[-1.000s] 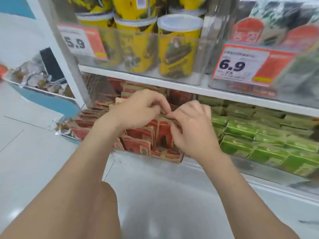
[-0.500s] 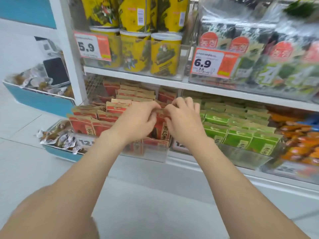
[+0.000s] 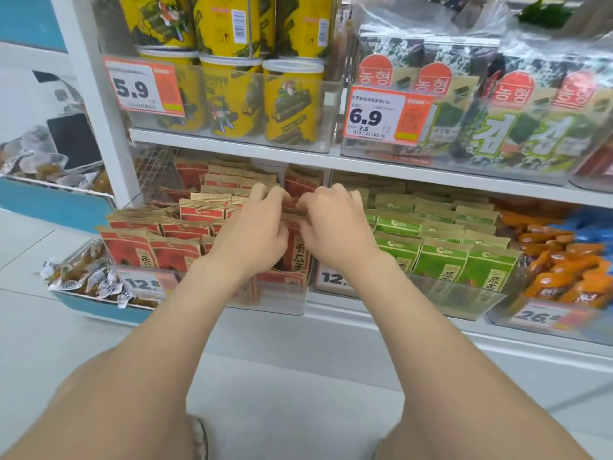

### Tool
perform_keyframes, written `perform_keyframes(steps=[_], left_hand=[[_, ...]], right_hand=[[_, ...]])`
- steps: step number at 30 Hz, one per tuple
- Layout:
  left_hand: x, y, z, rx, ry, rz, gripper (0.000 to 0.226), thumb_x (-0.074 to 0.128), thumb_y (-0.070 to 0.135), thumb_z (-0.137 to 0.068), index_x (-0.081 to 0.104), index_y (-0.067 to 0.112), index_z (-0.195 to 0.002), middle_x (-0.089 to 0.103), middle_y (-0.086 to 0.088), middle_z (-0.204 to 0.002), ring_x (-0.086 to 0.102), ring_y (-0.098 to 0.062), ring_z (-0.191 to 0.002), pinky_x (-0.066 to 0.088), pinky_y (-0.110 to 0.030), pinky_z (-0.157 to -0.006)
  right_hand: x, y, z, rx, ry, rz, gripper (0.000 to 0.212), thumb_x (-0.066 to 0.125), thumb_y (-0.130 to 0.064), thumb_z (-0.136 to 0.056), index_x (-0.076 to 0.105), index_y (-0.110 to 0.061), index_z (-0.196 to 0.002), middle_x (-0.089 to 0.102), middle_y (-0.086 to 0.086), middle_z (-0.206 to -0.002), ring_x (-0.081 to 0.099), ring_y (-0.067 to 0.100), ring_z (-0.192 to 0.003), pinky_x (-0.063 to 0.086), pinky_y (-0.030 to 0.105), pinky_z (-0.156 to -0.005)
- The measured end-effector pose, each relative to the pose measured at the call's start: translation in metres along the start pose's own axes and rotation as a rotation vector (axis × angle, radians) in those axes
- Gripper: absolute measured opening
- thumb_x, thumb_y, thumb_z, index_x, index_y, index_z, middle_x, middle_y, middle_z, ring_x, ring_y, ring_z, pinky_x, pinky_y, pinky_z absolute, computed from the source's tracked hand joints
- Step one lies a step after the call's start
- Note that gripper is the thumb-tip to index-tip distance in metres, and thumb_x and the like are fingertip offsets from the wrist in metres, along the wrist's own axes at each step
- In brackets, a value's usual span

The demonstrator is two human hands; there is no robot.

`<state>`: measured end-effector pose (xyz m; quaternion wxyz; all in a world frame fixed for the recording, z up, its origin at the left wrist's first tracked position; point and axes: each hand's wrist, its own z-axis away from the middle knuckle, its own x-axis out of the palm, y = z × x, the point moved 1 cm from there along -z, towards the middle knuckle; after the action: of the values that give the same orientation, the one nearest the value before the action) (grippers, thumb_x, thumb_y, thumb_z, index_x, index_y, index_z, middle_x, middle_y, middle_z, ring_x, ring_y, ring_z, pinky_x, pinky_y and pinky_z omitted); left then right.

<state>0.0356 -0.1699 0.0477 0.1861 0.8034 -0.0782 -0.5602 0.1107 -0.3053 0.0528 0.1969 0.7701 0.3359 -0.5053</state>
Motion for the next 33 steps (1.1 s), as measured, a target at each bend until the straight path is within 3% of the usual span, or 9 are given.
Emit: perform_keyframes(steps=[6,13,23,26,29,31,33], left_hand=[[0.004,0.000,-0.006,-0.005,0.043,0.010,0.042,0.062,0.011,-0.096,0.064,0.022,-0.137,0.052,0.001,-0.119,0.063,-0.023,-0.092,0.057,-0.050,-0.086],[0.003,-0.002,0.000,0.003,0.077,-0.022,0.040,0.062,0.007,-0.091,0.069,0.024,-0.127,0.058,0.000,-0.115,0.063,-0.028,-0.110,0.055,-0.055,-0.095],[0.008,0.000,0.012,-0.088,0.111,-0.053,0.035,0.063,0.008,-0.095,0.070,0.022,-0.126,0.052,-0.006,-0.127,0.056,-0.035,-0.121,0.046,-0.054,-0.103],[0.004,0.000,0.011,-0.101,0.188,0.055,0.027,0.063,0.012,-0.101,0.060,0.018,-0.127,0.056,-0.006,-0.127,0.060,-0.032,-0.115,0.049,-0.054,-0.100],[-0.005,0.005,0.010,-0.043,0.334,0.323,0.031,0.062,0.013,-0.105,0.049,0.014,-0.133,0.064,0.001,-0.120,0.064,-0.023,-0.109,0.054,-0.046,-0.094],[-0.009,0.011,0.010,-0.035,0.357,0.433,0.031,0.058,0.016,-0.109,0.048,0.013,-0.138,0.065,0.009,-0.119,0.065,-0.014,-0.111,0.054,-0.041,-0.098],[-0.010,0.016,0.010,-0.035,0.356,0.491,0.029,0.052,0.022,-0.112,0.052,0.015,-0.140,0.067,0.010,-0.124,0.066,-0.012,-0.115,0.055,-0.044,-0.101]], right_hand=[[-0.003,-0.003,0.000,0.052,-0.055,-0.034,0.026,0.063,-0.016,-0.095,0.072,-0.021,-0.119,0.063,0.006,-0.120,0.056,0.033,-0.116,0.041,0.048,-0.098],[-0.006,-0.006,0.008,0.064,-0.072,-0.140,0.036,0.063,-0.013,-0.093,0.067,-0.022,-0.128,0.063,0.004,-0.122,0.059,0.032,-0.116,0.042,0.048,-0.097],[-0.005,-0.007,0.019,0.061,-0.130,-0.014,0.016,0.066,-0.033,-0.098,0.076,-0.021,-0.103,0.062,0.004,-0.113,0.050,0.033,-0.116,0.035,0.048,-0.098],[-0.006,0.000,0.014,0.065,0.010,-0.147,0.012,0.066,-0.032,-0.100,0.071,-0.024,-0.093,0.070,-0.003,-0.096,0.058,0.029,-0.105,0.039,0.044,-0.094],[-0.010,0.006,0.011,0.158,0.235,-0.564,0.010,0.068,-0.028,-0.102,0.064,-0.022,-0.095,0.069,-0.008,-0.082,0.065,0.022,-0.082,0.051,0.039,-0.079],[-0.018,0.004,0.010,0.206,0.406,-0.729,0.015,0.073,-0.025,-0.100,0.065,-0.020,-0.089,0.065,-0.012,-0.073,0.062,0.010,-0.071,0.050,0.036,-0.072],[-0.026,0.002,0.009,0.250,0.499,-0.852,0.017,0.077,-0.026,-0.098,0.071,-0.016,-0.086,0.070,-0.010,-0.072,0.066,0.008,-0.069,0.055,0.037,-0.072]])
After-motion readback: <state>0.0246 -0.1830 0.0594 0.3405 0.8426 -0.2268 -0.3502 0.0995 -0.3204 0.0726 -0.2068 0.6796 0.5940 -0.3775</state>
